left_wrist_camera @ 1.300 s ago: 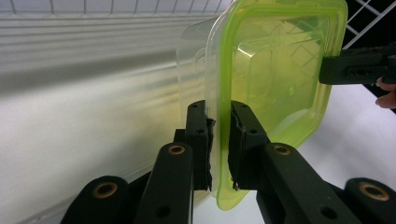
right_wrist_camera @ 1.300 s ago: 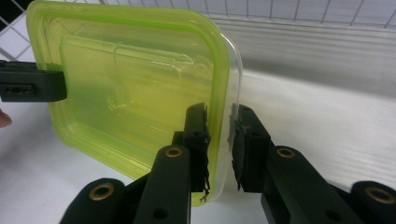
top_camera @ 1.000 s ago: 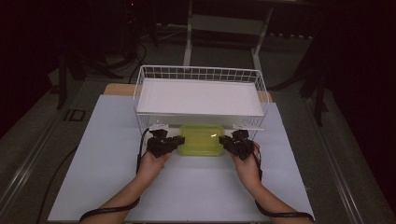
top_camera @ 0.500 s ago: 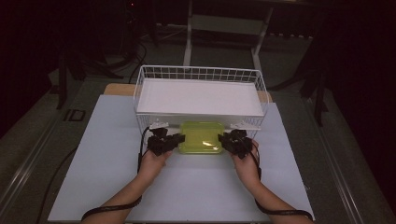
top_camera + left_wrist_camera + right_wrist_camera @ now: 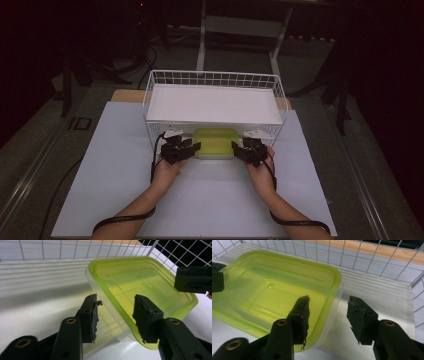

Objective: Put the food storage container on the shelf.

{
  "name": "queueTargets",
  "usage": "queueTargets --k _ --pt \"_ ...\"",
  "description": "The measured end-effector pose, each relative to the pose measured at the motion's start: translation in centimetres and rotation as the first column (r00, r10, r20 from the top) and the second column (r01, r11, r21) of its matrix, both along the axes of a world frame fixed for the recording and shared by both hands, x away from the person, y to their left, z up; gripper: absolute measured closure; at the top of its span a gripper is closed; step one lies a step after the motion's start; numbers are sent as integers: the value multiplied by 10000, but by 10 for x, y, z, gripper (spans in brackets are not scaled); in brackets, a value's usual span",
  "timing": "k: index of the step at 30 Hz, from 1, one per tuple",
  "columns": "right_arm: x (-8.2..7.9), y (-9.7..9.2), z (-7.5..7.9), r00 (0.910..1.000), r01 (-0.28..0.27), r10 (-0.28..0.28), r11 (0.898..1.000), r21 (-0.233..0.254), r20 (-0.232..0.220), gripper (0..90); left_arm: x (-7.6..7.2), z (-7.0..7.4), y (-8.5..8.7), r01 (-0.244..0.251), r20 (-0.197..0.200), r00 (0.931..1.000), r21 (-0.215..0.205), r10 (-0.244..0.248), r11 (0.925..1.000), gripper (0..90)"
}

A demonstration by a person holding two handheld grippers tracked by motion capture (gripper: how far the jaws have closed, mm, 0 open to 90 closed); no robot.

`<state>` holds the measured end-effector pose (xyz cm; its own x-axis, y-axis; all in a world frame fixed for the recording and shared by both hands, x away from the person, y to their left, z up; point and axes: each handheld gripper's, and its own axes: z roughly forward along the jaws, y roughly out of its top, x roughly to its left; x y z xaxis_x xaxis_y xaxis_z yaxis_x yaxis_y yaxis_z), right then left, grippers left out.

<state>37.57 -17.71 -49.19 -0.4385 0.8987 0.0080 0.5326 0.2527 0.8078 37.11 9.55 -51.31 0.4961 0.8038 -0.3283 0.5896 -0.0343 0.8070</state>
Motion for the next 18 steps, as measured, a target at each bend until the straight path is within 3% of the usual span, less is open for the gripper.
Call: queueTargets --k 6,9,15,18 --pt "-10 1 4 9993 -203 200 9998 83 317 490 -5 6 2 44 534 9986 10 -44 10000 485" --pt "-12 2 4 9991 -242 240 9997 62 340 487 -7 8 2 22 567 9984 -52 -19 10000 464" --pt "-32 2 13 9976 -547 529 9976 426 439 503 -21 17 7 253 822 9963 87 -259 9996 441" --pt "-41 3 15 9970 -722 702 9954 631 325 528 -33 22 14 491 1197 9916 -11 -486 9988 401"
